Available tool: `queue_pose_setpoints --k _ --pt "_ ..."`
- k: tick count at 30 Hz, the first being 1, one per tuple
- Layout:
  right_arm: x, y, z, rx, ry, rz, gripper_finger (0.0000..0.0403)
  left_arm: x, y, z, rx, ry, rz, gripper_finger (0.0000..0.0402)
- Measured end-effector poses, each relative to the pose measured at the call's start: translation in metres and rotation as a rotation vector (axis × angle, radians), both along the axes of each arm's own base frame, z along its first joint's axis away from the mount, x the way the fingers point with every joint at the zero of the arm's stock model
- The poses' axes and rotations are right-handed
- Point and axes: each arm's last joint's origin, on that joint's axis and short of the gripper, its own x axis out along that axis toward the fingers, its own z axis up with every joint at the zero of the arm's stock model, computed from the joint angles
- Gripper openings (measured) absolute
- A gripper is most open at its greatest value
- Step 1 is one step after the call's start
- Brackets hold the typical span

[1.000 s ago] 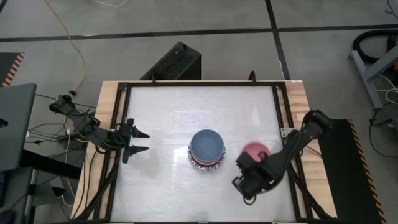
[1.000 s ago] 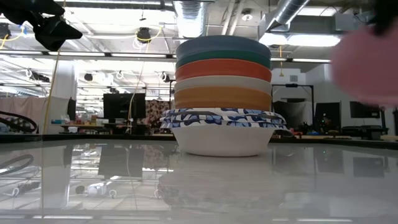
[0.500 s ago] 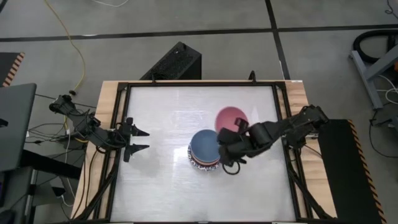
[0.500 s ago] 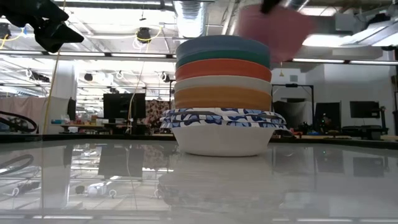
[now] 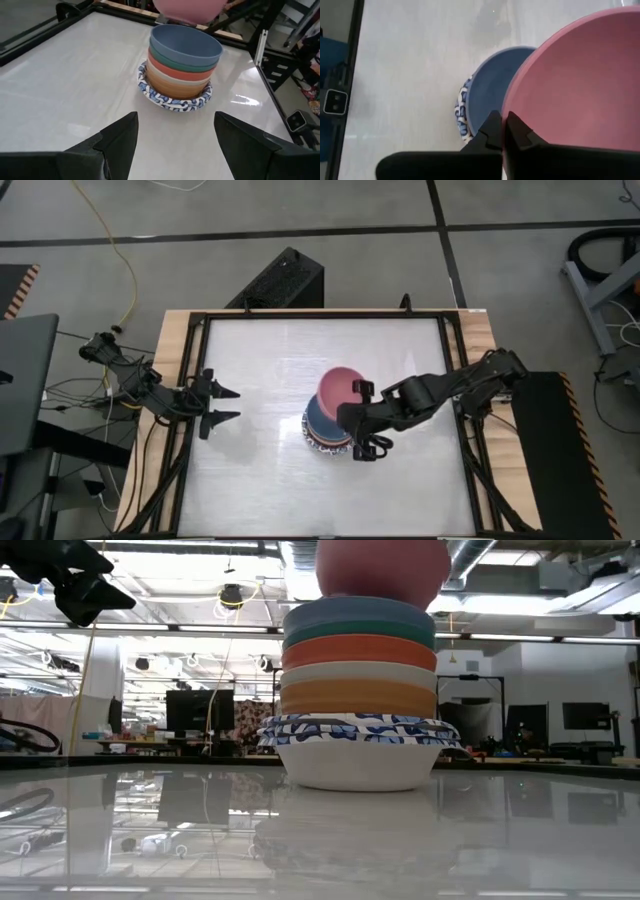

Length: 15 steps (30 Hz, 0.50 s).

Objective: Nest bowls inside each other
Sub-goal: Stack the pink bowl into the blue bowl

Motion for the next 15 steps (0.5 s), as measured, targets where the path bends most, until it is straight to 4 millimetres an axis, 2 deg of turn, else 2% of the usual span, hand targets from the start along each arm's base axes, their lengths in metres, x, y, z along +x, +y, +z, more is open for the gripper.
queue_pose_setpoints --k 15 --pt "0.008 0.008 -0.017 0.059 -0.027 0.079 0.0005 0.0 0.0 0.0 -0.01 -0.005 0.018 0.0251"
